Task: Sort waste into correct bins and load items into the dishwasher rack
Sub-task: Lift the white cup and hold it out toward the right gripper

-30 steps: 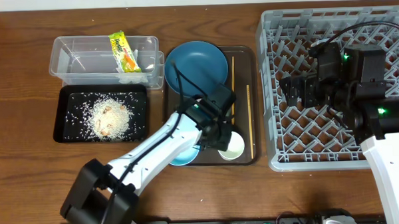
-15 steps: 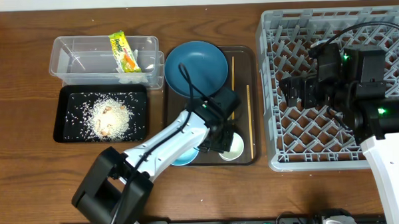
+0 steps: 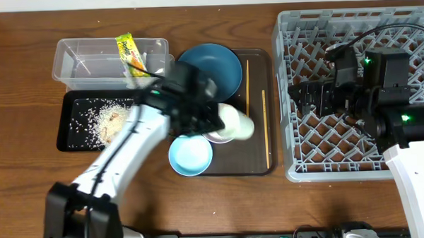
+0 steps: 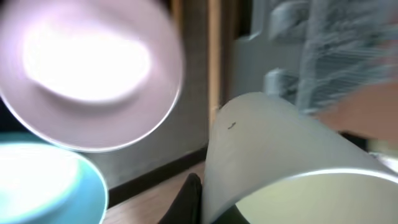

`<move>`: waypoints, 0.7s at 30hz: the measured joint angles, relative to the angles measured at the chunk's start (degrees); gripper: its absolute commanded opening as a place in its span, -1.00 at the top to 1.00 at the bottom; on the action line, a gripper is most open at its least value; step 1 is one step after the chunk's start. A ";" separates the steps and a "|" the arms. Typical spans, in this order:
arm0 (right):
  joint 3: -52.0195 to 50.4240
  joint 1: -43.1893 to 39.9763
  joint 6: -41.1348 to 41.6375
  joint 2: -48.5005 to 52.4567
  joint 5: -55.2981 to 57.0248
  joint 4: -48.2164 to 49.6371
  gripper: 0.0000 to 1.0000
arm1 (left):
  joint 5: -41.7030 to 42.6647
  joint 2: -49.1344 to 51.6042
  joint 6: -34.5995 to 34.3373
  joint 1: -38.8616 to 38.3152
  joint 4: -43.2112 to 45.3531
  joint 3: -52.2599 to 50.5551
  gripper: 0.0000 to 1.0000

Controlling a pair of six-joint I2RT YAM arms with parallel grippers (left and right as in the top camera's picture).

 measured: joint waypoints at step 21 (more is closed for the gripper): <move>0.15 1.11 -14.03 15.34 -53.51 21.84 -0.99 | 45.57 -0.04 2.84 16.15 14.16 0.13 0.87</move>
